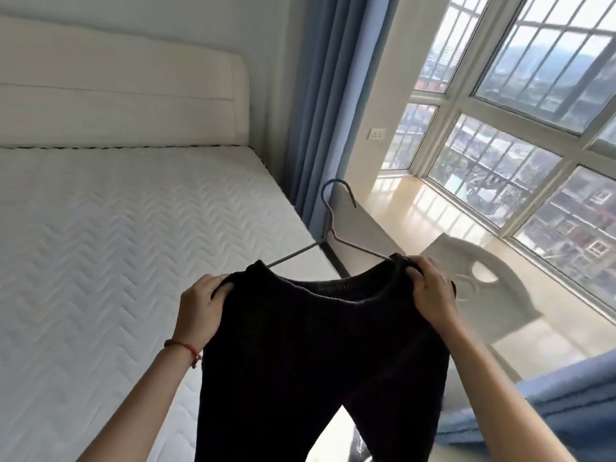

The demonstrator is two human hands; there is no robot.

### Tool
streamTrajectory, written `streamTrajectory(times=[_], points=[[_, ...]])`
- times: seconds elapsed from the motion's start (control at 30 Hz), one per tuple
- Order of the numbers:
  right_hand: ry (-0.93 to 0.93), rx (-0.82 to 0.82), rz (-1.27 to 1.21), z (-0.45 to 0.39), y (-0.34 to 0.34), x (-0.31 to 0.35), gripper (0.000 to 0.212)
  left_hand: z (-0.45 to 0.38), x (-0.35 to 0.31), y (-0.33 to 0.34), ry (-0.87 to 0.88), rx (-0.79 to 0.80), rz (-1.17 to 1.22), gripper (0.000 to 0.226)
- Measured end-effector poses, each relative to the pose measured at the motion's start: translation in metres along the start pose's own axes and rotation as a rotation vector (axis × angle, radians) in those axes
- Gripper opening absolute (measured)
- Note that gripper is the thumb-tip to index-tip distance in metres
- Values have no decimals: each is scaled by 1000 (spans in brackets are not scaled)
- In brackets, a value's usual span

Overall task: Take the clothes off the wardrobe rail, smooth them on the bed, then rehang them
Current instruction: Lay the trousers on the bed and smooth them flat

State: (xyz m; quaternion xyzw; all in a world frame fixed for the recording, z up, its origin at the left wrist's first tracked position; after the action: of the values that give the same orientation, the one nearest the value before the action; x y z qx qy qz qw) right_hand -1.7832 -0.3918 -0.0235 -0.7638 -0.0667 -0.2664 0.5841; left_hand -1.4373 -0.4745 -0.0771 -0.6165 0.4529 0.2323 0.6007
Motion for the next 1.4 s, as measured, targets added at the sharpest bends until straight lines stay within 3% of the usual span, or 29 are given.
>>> streamTrajectory(times=[0.2,0.33,0.5,0.7,0.9,1.07,1.13,1.27,1.4], points=[[-74,158,6,-101,56,-54,21,-48,20,51,-237,-45,-59,23],[-112,246,-22,-175,88,-86,21,-100,23,78,-304,-87,-134,23],[-170,244,-7,-259,120,-103,23,-173,30,99,-343,-160,-162,24],[-161,330,30,-316,177,-129,28,-228,80,133,-406,-150,-210,23],[-133,472,117,-325,265,-168,30,-243,167,176,-499,-48,-287,22],[9,456,146,-340,339,-179,41,-264,228,209,-626,-129,-504,30],[99,503,108,-333,367,-187,49,-258,249,228,-678,-91,-502,39],[193,646,-93,-261,411,-210,49,-189,284,272,-778,39,-426,44],[443,717,-429,-144,422,-226,30,-79,299,303,-865,90,-345,44]])
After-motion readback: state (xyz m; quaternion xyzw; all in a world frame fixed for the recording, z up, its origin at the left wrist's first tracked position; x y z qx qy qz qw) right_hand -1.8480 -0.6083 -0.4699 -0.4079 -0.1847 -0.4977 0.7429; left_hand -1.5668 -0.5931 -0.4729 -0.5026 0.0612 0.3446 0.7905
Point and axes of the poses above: each hand's wrist, its own z-axis away from the middle knuckle, its own y-axis out of the palm, x = y × z, the point moved 2 cm from there along -z, towards the middle knuckle, and after that the axes turned 12 degrees about x, right-handed, at the moved point
